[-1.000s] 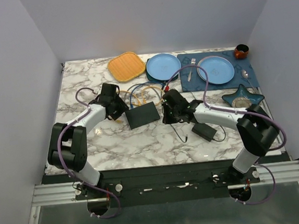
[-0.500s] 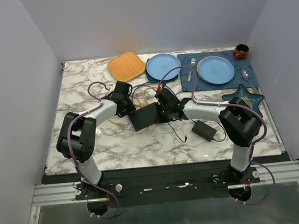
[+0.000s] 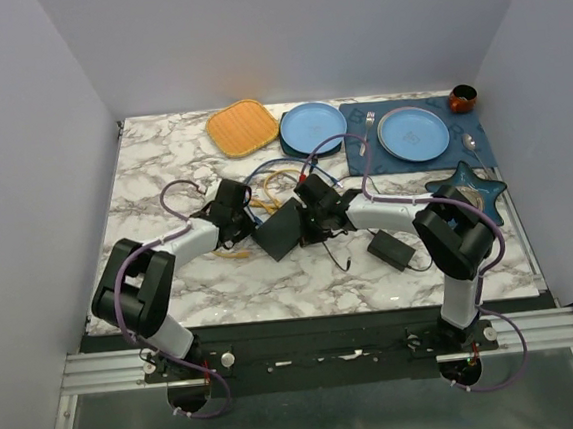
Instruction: Pull the plug from the switch port
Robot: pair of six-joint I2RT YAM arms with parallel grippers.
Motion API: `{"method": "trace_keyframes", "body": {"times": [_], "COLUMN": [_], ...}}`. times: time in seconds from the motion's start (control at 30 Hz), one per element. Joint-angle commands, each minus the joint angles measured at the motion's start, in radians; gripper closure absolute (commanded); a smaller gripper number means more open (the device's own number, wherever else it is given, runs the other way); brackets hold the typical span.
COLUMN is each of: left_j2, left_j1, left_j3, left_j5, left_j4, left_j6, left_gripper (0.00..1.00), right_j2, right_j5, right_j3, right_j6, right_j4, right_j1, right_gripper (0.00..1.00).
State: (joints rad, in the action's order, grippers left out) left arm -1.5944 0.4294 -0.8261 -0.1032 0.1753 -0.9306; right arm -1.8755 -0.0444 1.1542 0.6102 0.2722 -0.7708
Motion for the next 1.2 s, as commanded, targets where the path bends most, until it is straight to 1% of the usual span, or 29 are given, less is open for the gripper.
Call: {"method": "trace_keyframes", "body": {"times": [0.0, 0.03, 0.17, 0.27, 0.4, 0.53, 0.6, 0.63, 0.67, 0.77, 0.8, 0.83, 0.9, 0.93, 1.03, 1.1, 1.17], "left_j2": [0.060, 0.071, 0.106, 0.117, 0.099, 0.073, 0.080, 0.091, 0.106, 0.197, 0.244, 0.266, 0.306, 0.309, 0.262, 0.193, 0.159], "left_j1": [0.101, 0.115, 0.221, 0.270, 0.365, 0.420, 0.425, 0.425, 0.424, 0.417, 0.413, 0.405, 0.376, 0.364, 0.319, 0.293, 0.282], "left_j3": [0.106, 0.122, 0.177, 0.202, 0.182, 0.145, 0.131, 0.130, 0.130, 0.116, 0.102, 0.093, 0.062, 0.048, -0.027, -0.088, -0.114], "left_j5": [0.169, 0.177, 0.180, 0.181, 0.169, 0.158, 0.129, 0.117, 0.111, -0.018, -0.044, -0.097, -0.131, -0.142, -0.159, -0.153, -0.148], "left_j4": [0.003, -0.009, -0.063, -0.111, -0.129, -0.123, -0.087, -0.073, -0.056, 0.044, 0.094, 0.116, 0.154, 0.165, 0.196, 0.226, 0.240], "left_j6": [-0.049, -0.062, -0.125, -0.163, -0.178, -0.177, -0.171, -0.168, -0.165, -0.136, -0.126, -0.122, -0.111, -0.088, -0.044, -0.007, 0.009], "left_gripper": [0.96, 0.98, 0.99, 0.99, 0.99, 0.99, 0.99, 0.99, 0.99, 0.98, 0.97, 0.93, 0.90, 0.85, 0.81, 0.80, 0.80], "right_j2": [-0.011, -0.005, -0.004, -0.013, -0.013, 0.004, 0.035, 0.050, 0.067, 0.148, 0.165, 0.197, 0.223, 0.237, 0.253, 0.237, 0.234], "right_j5": [-0.021, -0.022, -0.025, -0.025, -0.018, 0.018, 0.038, 0.107, 0.127, 0.199, 0.215, 0.260, 0.305, 0.346, 0.377, 0.380, 0.383], "right_j3": [0.053, 0.055, 0.084, 0.133, 0.185, 0.208, 0.194, 0.182, 0.167, 0.096, 0.057, 0.041, 0.009, -0.019, -0.036, -0.027, -0.037], "right_j6": [-0.013, -0.016, -0.046, -0.069, -0.092, -0.110, -0.109, -0.098, -0.096, -0.089, -0.086, -0.073, -0.063, -0.046, -0.029, -0.021, -0.009], "right_j4": [-0.048, -0.047, -0.030, 0.002, 0.036, 0.071, 0.085, 0.097, 0.099, 0.099, 0.101, 0.101, 0.102, 0.101, 0.108, 0.127, 0.134], "right_j1": [-0.004, -0.004, -0.013, -0.016, -0.021, -0.025, -0.024, -0.024, -0.024, -0.024, -0.024, -0.024, -0.022, -0.022, -0.016, -0.012, -0.010], "right_gripper": [0.99, 0.99, 0.99, 0.99, 0.99, 0.99, 0.99, 0.99, 0.99, 0.97, 0.96, 0.96, 0.96, 0.96, 0.97, 0.98, 0.98]}}
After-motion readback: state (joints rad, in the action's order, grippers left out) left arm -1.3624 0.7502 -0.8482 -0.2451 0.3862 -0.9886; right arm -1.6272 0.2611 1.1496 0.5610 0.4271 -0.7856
